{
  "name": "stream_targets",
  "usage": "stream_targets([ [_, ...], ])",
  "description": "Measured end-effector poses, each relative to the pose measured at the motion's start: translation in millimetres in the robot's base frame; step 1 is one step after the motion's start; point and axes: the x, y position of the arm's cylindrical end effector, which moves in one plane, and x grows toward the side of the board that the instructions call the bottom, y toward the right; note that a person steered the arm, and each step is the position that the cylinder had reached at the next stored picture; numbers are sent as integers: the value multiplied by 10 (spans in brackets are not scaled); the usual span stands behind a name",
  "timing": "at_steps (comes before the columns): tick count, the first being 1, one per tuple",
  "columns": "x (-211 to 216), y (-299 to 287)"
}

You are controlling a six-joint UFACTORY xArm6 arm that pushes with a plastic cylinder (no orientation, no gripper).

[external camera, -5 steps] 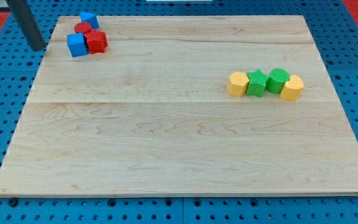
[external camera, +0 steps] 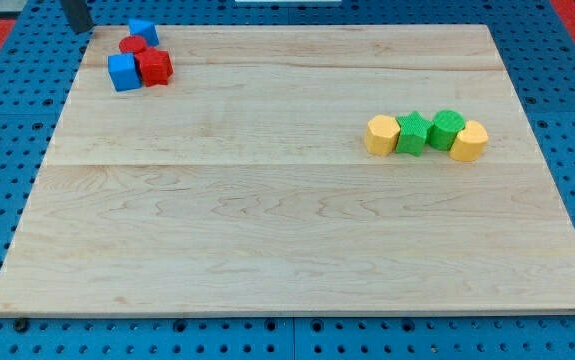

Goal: Push the blue triangle closer to the group of blocks

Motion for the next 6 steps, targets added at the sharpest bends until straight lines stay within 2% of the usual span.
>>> stream_targets([
  [2, -3, 235],
  [4, -2, 1183],
  [6, 6, 1272],
])
